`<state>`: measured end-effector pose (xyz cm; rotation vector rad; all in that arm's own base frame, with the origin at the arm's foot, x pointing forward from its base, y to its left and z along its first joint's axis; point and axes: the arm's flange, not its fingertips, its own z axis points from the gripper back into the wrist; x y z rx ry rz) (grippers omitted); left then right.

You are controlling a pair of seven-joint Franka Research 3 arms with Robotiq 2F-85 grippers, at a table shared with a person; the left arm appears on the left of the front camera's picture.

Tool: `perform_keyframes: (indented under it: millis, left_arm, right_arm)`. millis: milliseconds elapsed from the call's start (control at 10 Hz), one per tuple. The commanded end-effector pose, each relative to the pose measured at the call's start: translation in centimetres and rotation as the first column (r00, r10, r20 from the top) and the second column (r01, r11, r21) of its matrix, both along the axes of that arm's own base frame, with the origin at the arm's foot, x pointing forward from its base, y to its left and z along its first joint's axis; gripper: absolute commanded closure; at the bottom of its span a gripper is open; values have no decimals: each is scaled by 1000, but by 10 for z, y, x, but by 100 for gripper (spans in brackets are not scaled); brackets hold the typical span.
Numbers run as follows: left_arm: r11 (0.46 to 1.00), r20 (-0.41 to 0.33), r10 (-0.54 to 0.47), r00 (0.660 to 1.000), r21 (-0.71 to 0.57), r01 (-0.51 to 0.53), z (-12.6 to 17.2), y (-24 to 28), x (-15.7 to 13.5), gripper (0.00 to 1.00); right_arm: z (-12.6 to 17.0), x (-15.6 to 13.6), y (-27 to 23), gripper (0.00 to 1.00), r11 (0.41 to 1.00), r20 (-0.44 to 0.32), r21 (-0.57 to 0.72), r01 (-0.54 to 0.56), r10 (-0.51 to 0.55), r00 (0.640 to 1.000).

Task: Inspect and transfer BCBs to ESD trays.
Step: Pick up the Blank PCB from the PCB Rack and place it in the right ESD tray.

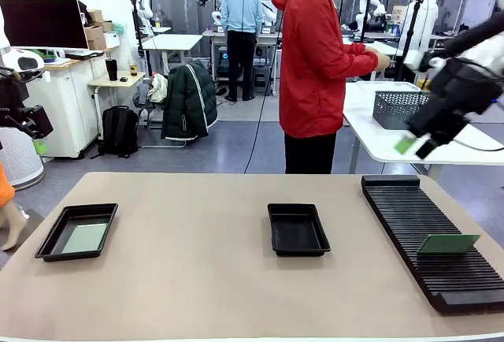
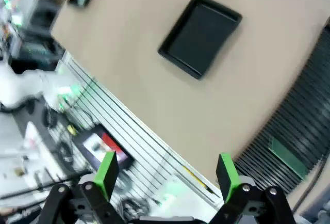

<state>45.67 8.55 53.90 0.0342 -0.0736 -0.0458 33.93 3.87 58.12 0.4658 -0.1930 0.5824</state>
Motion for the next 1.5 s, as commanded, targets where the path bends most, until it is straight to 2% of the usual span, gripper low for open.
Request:
perform_keyframes:
  millis: [0, 200, 400, 600, 700, 900, 1200, 1400]
  left_arm:
    - [1000, 0, 1, 1000, 0, -1, 0, 0, 0, 0]
    - [1000, 0, 1, 1000, 0, -1, 0, 0, 0, 0]
    - [1000, 0, 1, 1000, 0, -1, 0, 0, 0, 0]
    - [1000, 0, 1, 1000, 0, -1, 0, 0, 0, 0]
    - [1000, 0, 1, 1000, 0, -1, 0, 0, 0, 0]
    - [1000, 0, 1, 1000, 0, -1, 0, 0, 0, 0]
    - [1000, 0, 1, 1000, 0, -1, 0, 0, 0, 0]
    - [1000, 0, 1, 1000, 0, -1, 0, 0, 0, 0]
  right_arm:
    - [12, -20, -36, 0, 983, 134, -105, -149, 162, 978]
    - [29, -48, -73, 0, 933, 265, -234, -275, 333, 905]
    - [36, -70, -102, 0, 855, 315, -368, -365, 484, 816]
    - [41, -84, -125, 0, 780, 322, -440, -445, 599, 733]
    - [42, -90, -136, 0, 738, 318, -444, -508, 660, 681]
    - [36, -93, -148, 0, 638, 258, -468, -611, 760, 597]
    - [24, -95, -153, 0, 563, 210, -502, -656, 816, 539]
    - [18, -94, -156, 0, 550, 192, -508, -663, 822, 536]
